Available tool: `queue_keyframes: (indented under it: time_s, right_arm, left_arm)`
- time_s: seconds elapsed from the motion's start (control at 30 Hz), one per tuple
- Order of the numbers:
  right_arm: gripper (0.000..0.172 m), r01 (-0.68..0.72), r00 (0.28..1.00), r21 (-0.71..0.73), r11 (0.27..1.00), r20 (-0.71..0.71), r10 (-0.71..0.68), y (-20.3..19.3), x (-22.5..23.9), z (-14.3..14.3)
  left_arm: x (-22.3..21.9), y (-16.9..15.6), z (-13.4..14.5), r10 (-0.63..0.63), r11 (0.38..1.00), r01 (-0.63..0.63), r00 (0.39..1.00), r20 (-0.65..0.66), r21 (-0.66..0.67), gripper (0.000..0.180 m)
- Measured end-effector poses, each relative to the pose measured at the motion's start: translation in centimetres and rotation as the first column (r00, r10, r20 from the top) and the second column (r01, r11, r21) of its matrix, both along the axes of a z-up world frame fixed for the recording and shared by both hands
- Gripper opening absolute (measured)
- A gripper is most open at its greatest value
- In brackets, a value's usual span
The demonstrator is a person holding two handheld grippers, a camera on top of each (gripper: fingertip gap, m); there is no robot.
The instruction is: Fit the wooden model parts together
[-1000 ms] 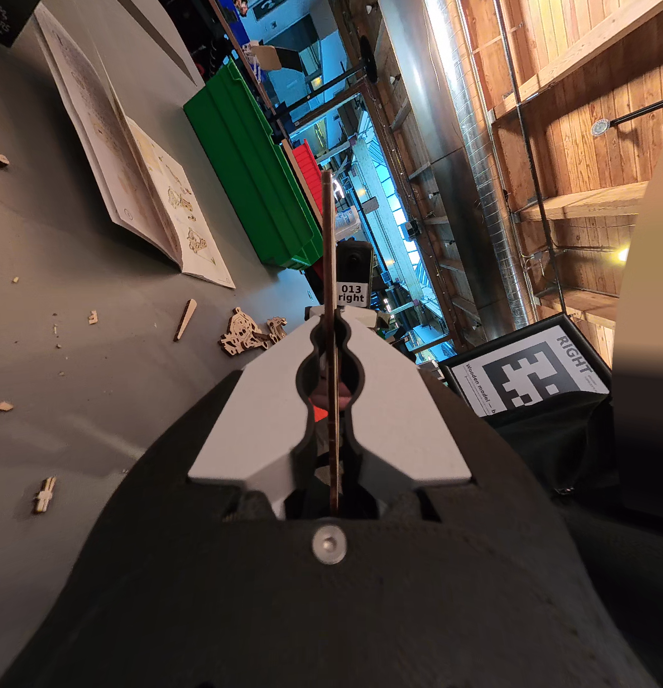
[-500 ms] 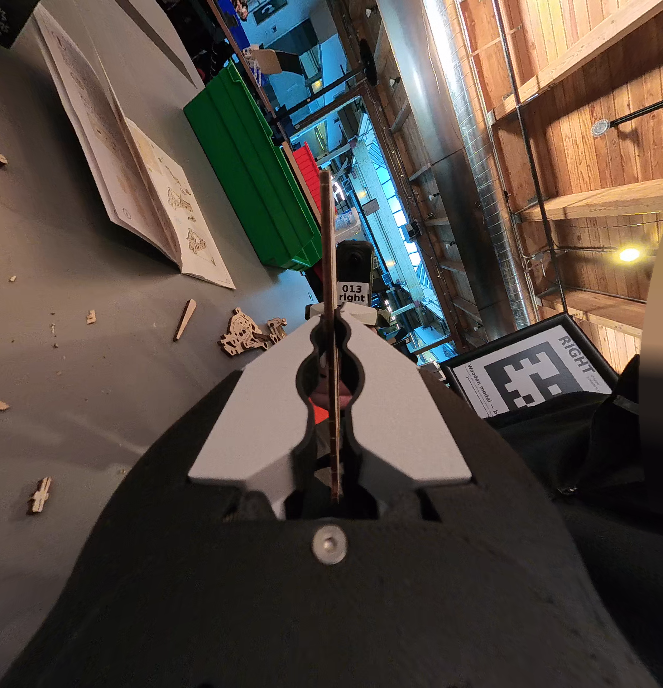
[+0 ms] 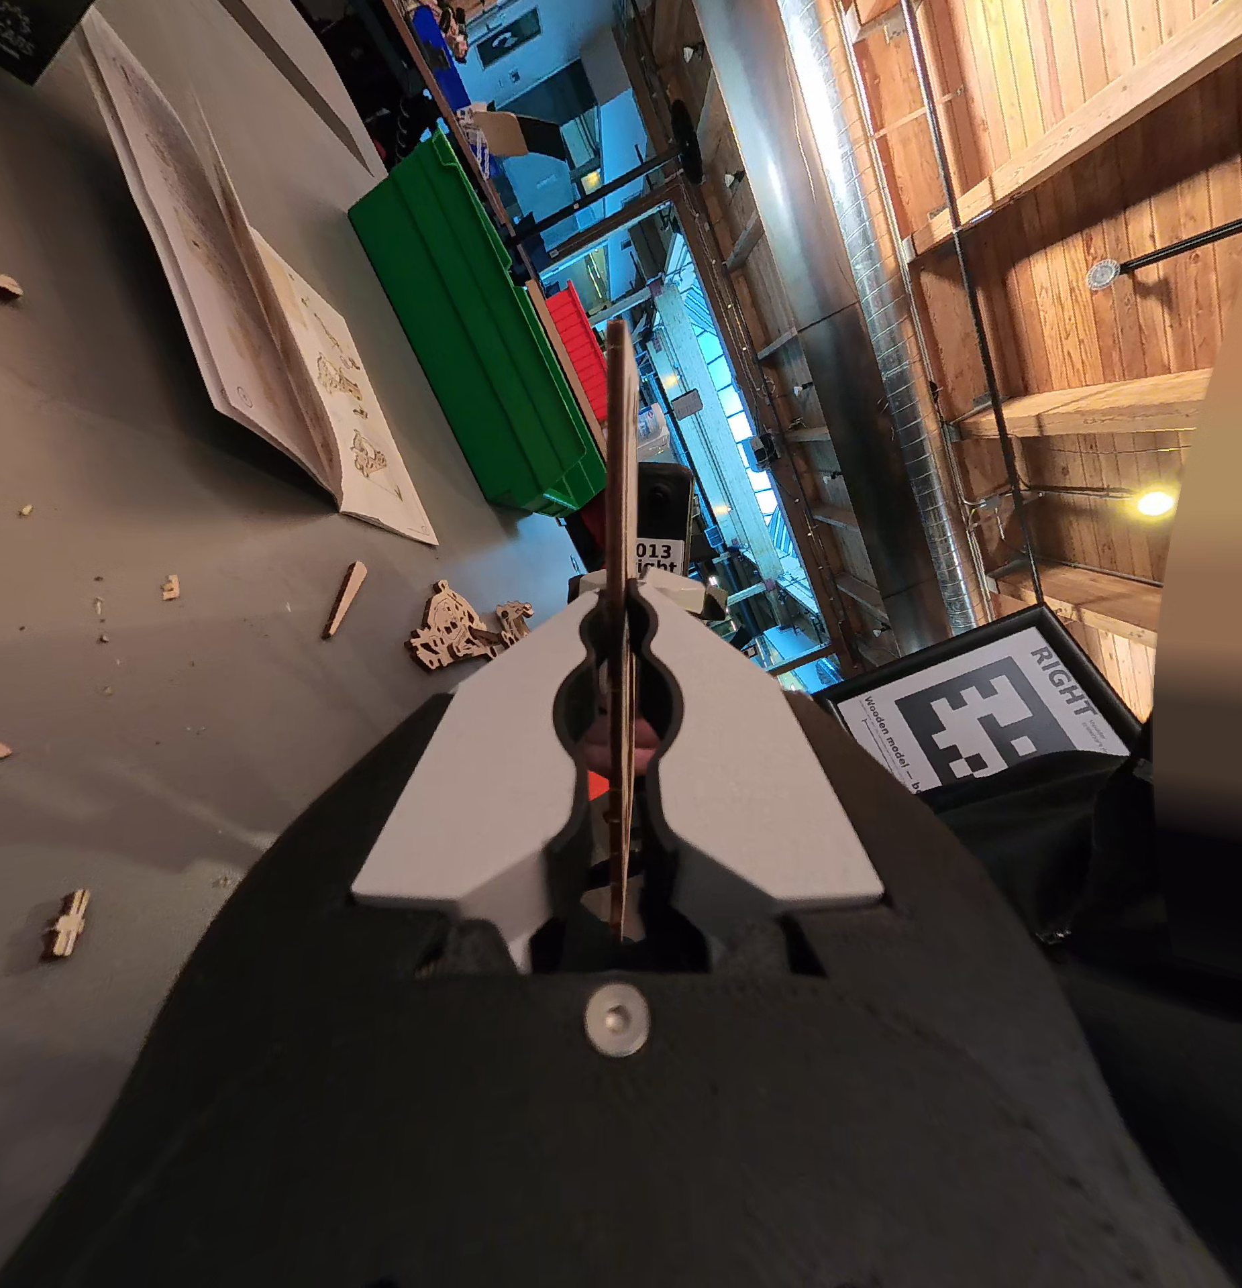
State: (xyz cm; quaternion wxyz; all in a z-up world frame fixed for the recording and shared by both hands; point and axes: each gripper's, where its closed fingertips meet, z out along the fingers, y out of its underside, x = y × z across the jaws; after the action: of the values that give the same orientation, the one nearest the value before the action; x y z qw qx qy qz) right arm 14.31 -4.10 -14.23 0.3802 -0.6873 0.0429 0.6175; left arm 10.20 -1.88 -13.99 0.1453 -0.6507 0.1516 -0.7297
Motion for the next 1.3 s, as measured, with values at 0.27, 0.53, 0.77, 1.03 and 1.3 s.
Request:
queue_keyframes:
  time_s: [0.27, 0.53, 0.77, 1.03, 1.3]
  right_arm:
    - [0.001, 0.003, 1.0, -0.005, 1.0, -0.008, -0.003, 0.1, 0.1, -0.1]
    - [0.001, 0.003, 1.0, -0.005, 1.0, -0.012, -0.003, 0.1, 0.1, -0.1]
    - [0.001, 0.012, 1.0, -0.001, 1.0, -0.025, -0.012, 0.2, 0.5, 0.1]
    - [0.001, 0.012, 0.999, 0.001, 1.0, -0.03, -0.012, 0.2, 0.5, 0.1]
    - [0.001, 0.014, 0.999, 0.0, 1.0, -0.034, -0.014, 0.1, 0.6, 0.2]
  left_arm:
    - [0.0, 0.0, -0.1, -0.002, 1.0, 0.002, 1.0, 0.003, -0.011, 0.002]
    - [-0.2, 0.3, 0.0, 0.013, 1.0, -0.013, 1.0, 0.018, -0.015, 0.009]
    - [-0.8, 1.0, 1.0, 0.047, 0.998, -0.042, 0.994, 0.099, -0.048, 0.016]
    - [-1.1, 1.2, 1.3, 0.057, 0.997, -0.049, 0.991, 0.125, -0.063, 0.017]
    - [-1.2, 1.3, 1.5, 0.061, 0.996, -0.051, 0.989, 0.137, -0.077, 0.018]
